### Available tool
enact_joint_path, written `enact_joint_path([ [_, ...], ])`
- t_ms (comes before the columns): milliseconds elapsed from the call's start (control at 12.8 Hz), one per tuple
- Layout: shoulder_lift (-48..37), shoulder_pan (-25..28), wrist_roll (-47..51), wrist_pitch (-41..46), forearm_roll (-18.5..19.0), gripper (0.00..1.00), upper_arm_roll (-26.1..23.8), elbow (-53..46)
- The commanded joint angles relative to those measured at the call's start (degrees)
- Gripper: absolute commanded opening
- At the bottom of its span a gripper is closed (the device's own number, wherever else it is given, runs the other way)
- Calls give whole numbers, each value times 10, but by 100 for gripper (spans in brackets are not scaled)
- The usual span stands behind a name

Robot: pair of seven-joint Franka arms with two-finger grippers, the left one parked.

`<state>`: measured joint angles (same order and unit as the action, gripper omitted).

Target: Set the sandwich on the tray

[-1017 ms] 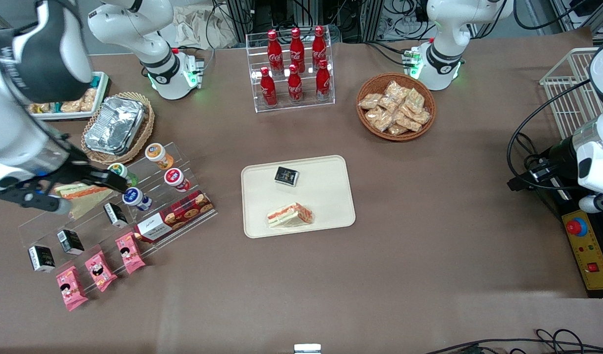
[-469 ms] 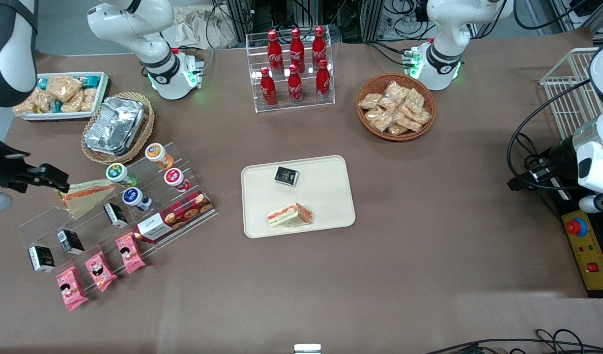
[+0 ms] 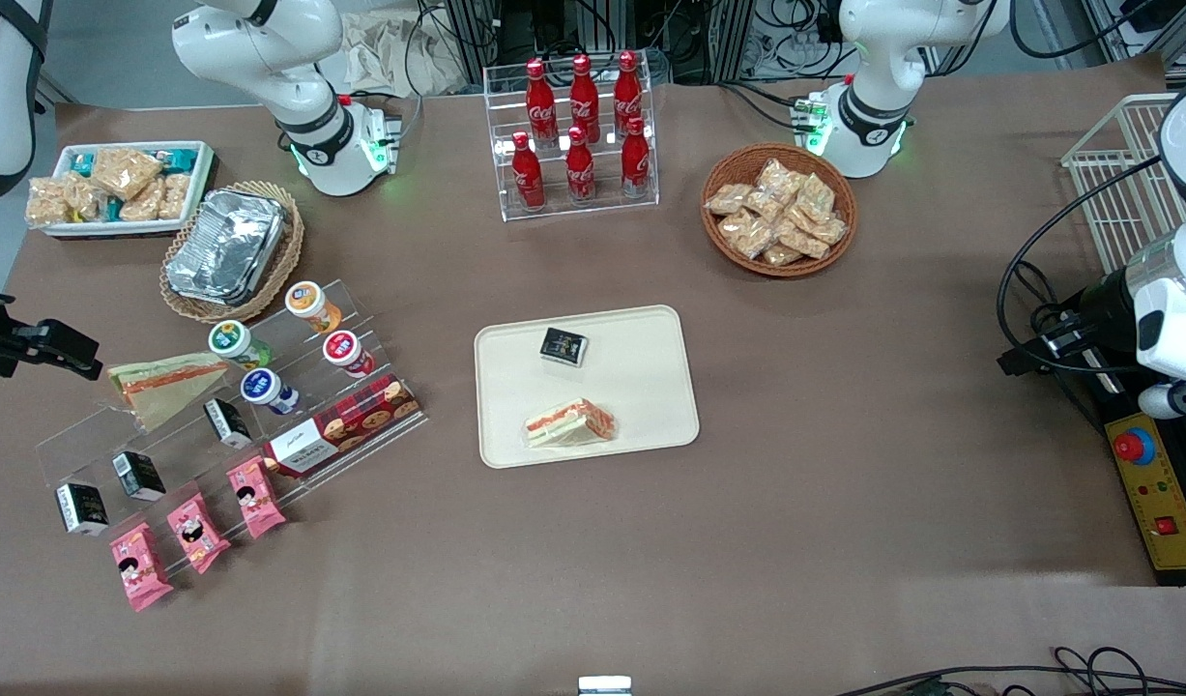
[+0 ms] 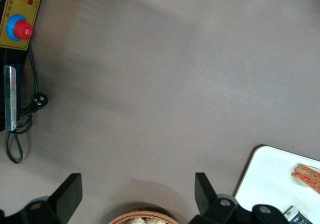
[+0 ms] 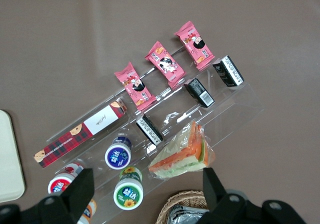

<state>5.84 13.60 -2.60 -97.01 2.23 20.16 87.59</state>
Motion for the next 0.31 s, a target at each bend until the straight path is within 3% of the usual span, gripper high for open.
enact_joint_path([
  [0, 1, 4, -6, -3, -1, 97, 1, -5],
  [235, 4, 1, -6, -3, -12, 97, 0, -4],
])
